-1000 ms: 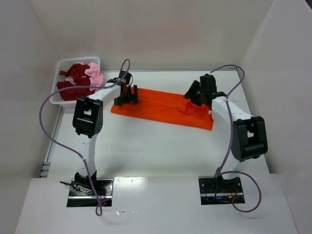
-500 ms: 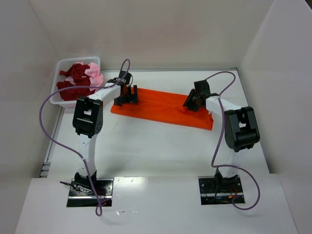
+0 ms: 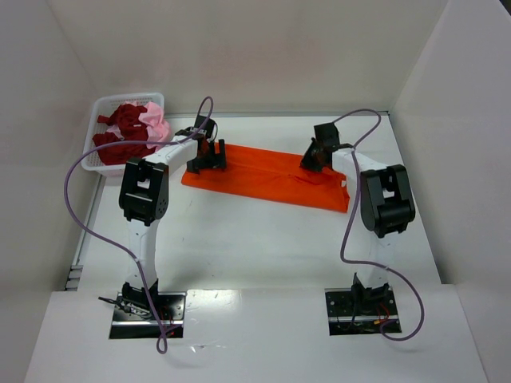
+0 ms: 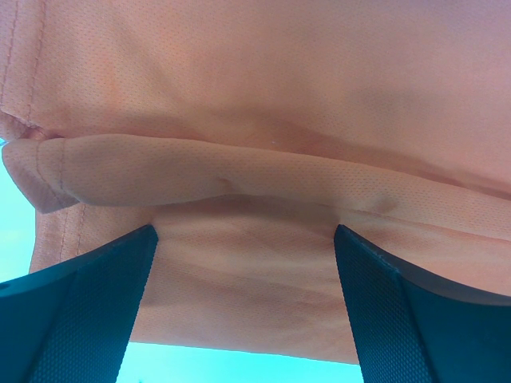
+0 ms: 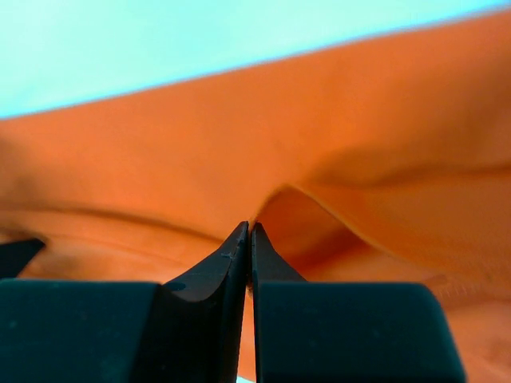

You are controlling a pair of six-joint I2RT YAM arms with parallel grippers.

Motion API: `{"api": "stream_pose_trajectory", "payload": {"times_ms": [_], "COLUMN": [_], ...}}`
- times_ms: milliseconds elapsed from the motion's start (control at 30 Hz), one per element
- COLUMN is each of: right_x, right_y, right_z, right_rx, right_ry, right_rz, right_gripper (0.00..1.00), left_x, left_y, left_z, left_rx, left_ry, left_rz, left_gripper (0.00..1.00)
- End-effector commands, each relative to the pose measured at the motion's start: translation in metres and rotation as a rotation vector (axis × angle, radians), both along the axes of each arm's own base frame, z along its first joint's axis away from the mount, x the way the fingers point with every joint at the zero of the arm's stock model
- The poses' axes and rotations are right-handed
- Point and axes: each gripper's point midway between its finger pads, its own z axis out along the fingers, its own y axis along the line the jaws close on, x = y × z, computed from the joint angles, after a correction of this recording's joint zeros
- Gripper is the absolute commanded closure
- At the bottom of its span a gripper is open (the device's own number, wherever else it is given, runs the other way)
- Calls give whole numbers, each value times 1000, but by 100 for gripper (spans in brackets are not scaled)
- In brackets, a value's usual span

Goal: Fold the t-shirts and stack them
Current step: Fold the other side of the tshirt into a rectangle

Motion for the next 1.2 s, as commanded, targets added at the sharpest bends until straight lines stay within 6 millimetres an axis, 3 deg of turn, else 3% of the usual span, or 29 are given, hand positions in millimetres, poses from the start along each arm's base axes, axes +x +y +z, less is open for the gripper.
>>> {"api": "stream_pose_trajectory", "payload": {"times_ms": [0, 67, 100, 133, 200, 233, 333, 367, 600, 767, 800, 867, 900, 1000, 1133, 1167], "right_x": [30, 41, 42, 52, 56, 62, 69, 70, 71, 58, 51, 31, 24, -6, -41, -44], "right_y": [5, 5, 5, 5, 6, 5, 6, 6, -3, -37, -36, -44, -47, -58, -59, -58], "right_z": [18, 24, 14, 23, 15, 24, 24, 22, 51, 78, 100, 100, 119, 102, 66, 63], "right_rx": [-20, -37, -42, -49, -61, -63, -75, -82, -129, -125, -108, -111, -114, -147, -110, -93], "right_ry": [-75, -96, -71, -99, -84, -106, -112, -106, -152, -183, -221, -209, -245, -173, -87, -83], "right_rz": [4, 13, 14, 14, 23, 16, 30, 37, 30, -30, -23, -31, -42, -70, -112, -117], "right_gripper": [91, 91, 91, 87, 81, 74, 57, 45, 21, 21, 21, 21, 21, 23, 35, 43], "left_x": [-19, -19, -19, -19, -19, -19, -19, -19, -16, -16, -16, -16, -17, -17, -17, -17], "left_y": [-5, -5, -5, -5, -5, -5, -5, -5, -7, -7, -7, -7, -6, -6, -6, -6], "left_z": [-46, -46, -46, -46, -46, -46, -46, -46, -43, -43, -43, -43, -47, -47, -47, -47], "left_rx": [-18, -18, -18, -18, -18, -18, -18, -18, -28, -28, -24, -24, -22, -22, -22, -22], "left_ry": [111, 111, 111, 111, 111, 111, 111, 111, 104, 104, 103, 103, 112, 112, 112, 112], "left_rz": [-29, -29, -29, -29, -29, -29, -29, -29, -33, -33, -41, -41, -41, -41, -41, -41], "left_gripper": [0, 0, 0, 0, 0, 0, 0, 0, 0, 0, 0, 0, 0, 0, 0, 0]}}
